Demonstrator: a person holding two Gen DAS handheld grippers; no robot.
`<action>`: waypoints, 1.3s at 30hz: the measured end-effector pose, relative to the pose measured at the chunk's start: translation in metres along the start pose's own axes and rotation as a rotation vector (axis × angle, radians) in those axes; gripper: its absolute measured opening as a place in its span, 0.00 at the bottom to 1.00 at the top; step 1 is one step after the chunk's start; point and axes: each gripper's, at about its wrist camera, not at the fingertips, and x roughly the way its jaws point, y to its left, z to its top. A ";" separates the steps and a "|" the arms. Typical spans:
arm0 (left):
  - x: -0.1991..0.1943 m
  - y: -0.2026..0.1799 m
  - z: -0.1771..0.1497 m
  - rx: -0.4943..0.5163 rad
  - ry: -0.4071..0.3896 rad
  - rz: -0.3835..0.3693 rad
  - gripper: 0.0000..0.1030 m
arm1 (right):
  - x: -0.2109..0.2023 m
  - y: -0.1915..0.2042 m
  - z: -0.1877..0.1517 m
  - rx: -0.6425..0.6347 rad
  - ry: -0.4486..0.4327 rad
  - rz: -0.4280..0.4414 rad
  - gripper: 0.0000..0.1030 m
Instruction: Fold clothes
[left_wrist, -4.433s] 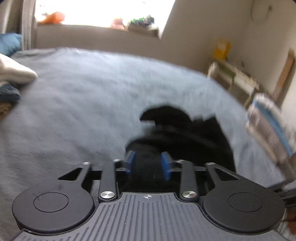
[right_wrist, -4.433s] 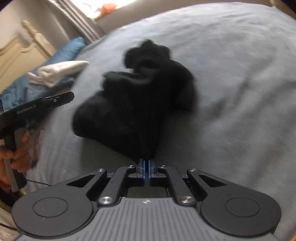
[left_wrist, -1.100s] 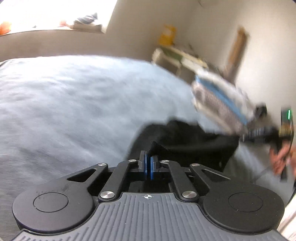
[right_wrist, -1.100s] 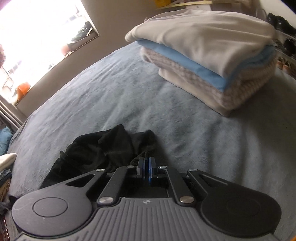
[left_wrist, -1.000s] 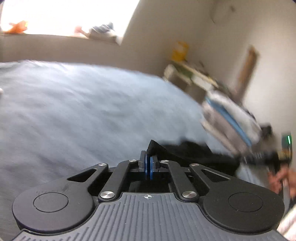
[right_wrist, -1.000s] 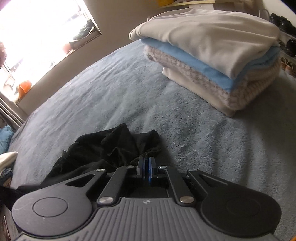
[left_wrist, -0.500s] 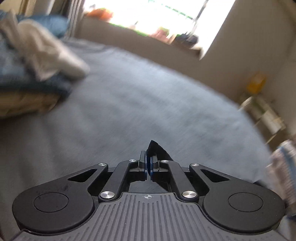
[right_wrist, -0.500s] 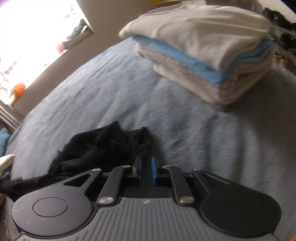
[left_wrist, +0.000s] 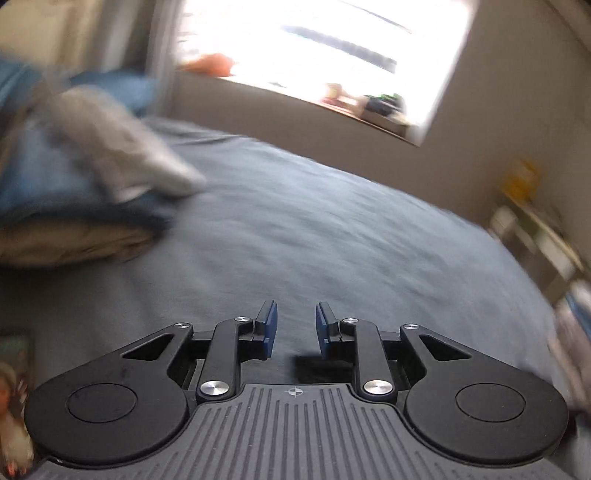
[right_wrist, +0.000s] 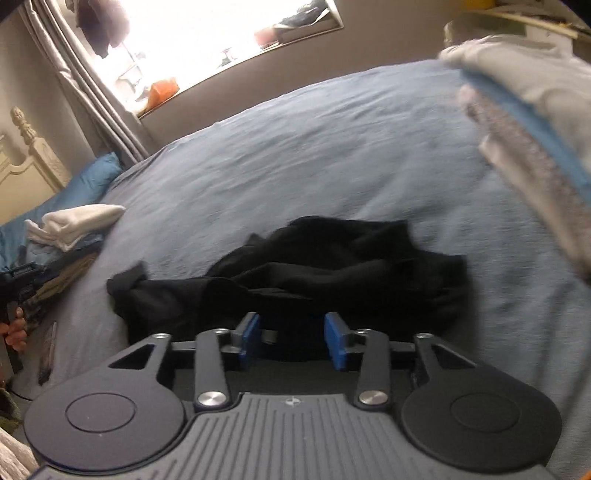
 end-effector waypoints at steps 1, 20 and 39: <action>0.001 -0.017 -0.003 0.066 0.020 -0.049 0.23 | 0.005 -0.004 0.000 0.050 0.018 0.033 0.43; 0.137 -0.146 -0.054 0.404 0.528 -0.301 0.49 | 0.053 -0.111 -0.010 0.689 -0.055 0.116 0.43; 0.061 -0.100 -0.080 0.079 0.706 -0.567 0.47 | 0.178 0.110 0.132 0.037 0.239 0.523 0.50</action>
